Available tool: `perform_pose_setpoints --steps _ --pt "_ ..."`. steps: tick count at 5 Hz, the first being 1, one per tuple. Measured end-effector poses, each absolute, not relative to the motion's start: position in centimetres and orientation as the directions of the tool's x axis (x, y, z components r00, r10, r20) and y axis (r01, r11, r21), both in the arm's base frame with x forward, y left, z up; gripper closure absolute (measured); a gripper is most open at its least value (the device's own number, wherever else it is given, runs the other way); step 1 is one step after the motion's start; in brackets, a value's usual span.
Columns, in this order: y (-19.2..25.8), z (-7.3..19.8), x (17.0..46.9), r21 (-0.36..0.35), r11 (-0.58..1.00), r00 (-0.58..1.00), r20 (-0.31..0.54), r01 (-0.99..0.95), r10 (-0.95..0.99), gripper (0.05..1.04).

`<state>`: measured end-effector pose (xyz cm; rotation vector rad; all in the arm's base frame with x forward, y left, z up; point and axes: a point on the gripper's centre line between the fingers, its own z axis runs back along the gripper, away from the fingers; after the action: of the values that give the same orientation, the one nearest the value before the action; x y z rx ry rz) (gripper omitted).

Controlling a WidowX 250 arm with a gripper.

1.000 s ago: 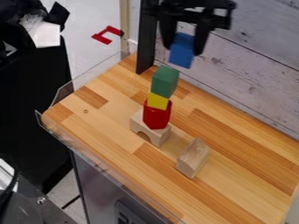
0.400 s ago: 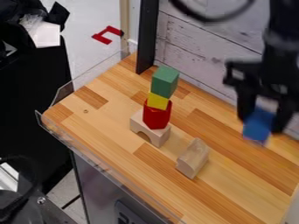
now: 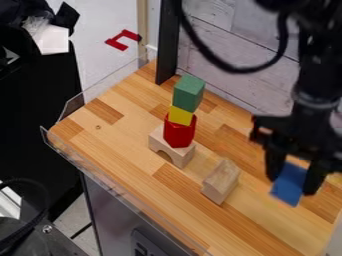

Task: It took the blue cube from the tower and put it and the right edge of the table

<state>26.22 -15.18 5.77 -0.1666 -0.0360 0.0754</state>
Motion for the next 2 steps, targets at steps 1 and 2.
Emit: perform_pose_setpoints --steps 1,2 --pt "-14.7 3.8 26.0 -0.158 0.984 0.994 0.053 -0.087 0.097 0.551" --pt "-14.6 2.7 26.1 -0.136 0.988 0.993 0.081 -0.076 0.088 0.551"
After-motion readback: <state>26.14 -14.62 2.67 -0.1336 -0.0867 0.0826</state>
